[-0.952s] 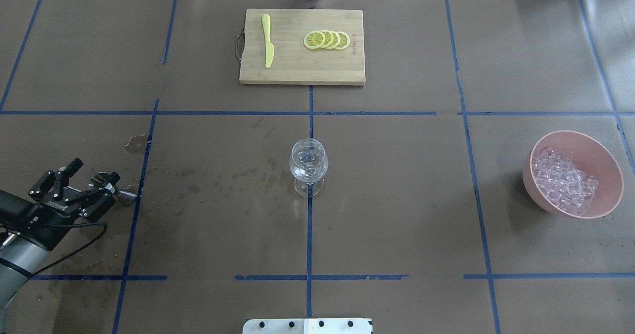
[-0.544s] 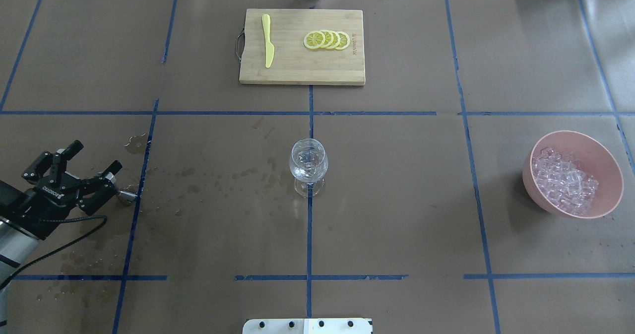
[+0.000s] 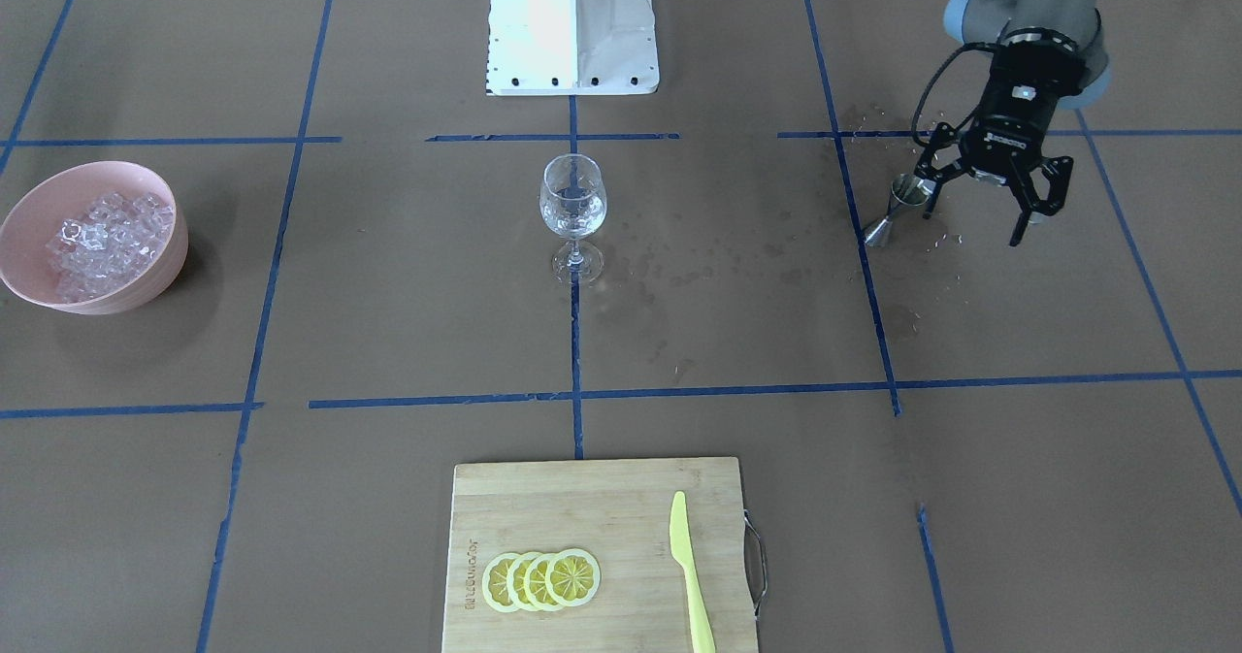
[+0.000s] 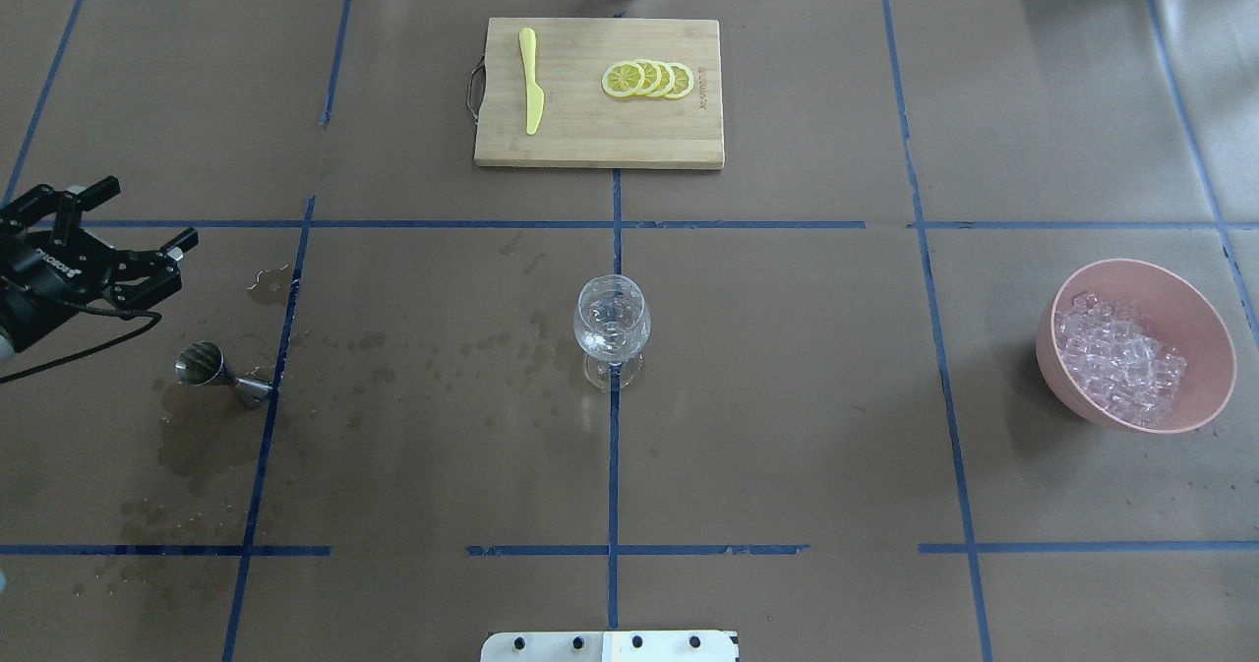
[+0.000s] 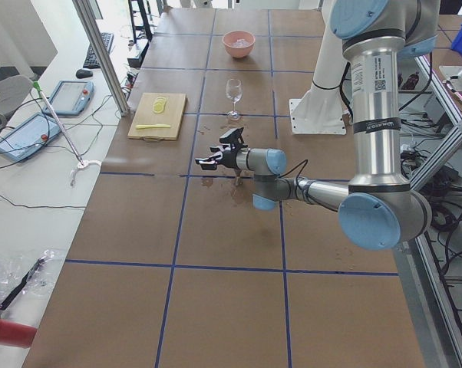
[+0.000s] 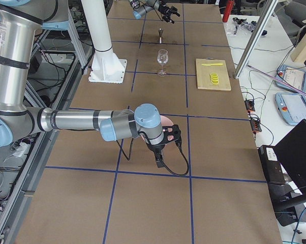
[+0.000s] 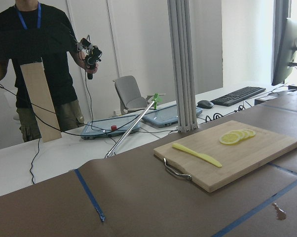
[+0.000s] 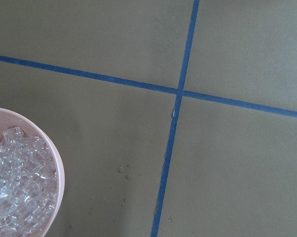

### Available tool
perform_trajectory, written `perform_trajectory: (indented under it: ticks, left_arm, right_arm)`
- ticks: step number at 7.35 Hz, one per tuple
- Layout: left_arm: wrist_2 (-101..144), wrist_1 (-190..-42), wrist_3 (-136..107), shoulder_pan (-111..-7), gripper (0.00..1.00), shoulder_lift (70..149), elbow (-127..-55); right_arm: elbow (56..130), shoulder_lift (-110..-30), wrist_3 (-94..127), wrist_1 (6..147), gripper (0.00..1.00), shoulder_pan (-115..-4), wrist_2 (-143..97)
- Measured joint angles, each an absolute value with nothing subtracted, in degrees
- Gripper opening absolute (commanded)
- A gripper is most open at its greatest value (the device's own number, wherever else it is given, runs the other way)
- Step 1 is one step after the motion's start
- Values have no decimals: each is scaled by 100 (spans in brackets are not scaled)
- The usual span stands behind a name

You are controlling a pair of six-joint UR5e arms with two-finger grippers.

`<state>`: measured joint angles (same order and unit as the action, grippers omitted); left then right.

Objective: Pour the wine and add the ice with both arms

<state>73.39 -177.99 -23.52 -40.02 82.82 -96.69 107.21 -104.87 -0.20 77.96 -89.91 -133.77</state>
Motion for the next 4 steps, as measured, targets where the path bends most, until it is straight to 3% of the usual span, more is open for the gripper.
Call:
perform_trajectory:
  ticks: [4]
  left_arm:
    - [10645,-14938,-907,-7097,100,8992,-9657]
  right_arm:
    - [10721,-10487,-28,7796,100,-8991,-13377]
